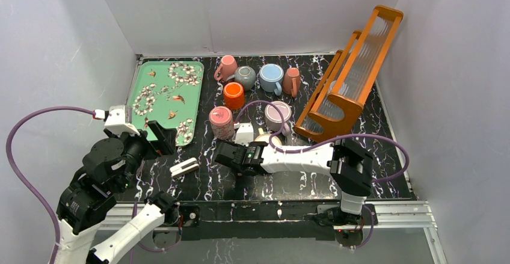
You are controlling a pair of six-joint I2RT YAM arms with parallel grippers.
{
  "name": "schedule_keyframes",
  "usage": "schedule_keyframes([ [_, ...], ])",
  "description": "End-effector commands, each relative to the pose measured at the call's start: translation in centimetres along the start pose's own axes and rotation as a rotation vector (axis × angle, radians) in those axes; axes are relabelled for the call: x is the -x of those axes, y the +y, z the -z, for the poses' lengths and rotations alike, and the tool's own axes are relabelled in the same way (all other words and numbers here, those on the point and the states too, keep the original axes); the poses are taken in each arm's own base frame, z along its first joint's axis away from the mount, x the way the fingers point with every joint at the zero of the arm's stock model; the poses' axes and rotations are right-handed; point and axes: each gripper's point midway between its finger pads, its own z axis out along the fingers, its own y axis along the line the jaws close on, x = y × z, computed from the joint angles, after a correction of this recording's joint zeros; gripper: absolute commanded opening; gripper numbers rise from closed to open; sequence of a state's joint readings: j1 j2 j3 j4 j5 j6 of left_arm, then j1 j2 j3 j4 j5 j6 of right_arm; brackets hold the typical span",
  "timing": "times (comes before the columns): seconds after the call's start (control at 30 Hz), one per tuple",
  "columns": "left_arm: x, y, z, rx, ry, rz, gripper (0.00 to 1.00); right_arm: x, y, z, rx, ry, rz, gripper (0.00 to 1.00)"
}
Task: Turn the mug right side up
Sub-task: Turn over the cup at the center of the board.
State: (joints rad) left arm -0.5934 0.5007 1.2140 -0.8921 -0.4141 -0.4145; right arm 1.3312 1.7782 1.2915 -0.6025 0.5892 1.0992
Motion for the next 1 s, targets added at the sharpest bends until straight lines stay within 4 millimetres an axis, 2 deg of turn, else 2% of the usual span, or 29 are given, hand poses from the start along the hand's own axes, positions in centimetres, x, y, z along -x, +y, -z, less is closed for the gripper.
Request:
schedule_keyframes([
  [0.0, 0.3, 0.5, -0.2, 0.034, -0.005, -0.019, 0.98, 1.2, 0.6, 0.0, -0.017, -0.051, 0.01, 0.4],
  [0.5, -0.3, 0.4, -0.2, 0.024, 0.013, -0.017, 0.98, 1.6, 0.3, -1.1, -0.081, -0.077, 0.064, 0.36],
  [0.7, -0.3, 0.2, -0.3, 0.017, 0.016, -0.019, 0.98, 1.9, 0.4, -1.0, -0.081, -0.088, 0.09, 0.21],
  [0.83, -0.7, 0.4, -0.4, 0.022, 0.026, -0.021, 0.98, 2.1, 1.2, -0.7, -0.034, -0.089, 0.097, 0.01],
  [0.97, -1.1, 0.3, -0.6, 0.025, 0.041, -0.023, 0.98, 2.7, 1.5, -0.1, -0.006, -0.102, 0.088, 0.01],
])
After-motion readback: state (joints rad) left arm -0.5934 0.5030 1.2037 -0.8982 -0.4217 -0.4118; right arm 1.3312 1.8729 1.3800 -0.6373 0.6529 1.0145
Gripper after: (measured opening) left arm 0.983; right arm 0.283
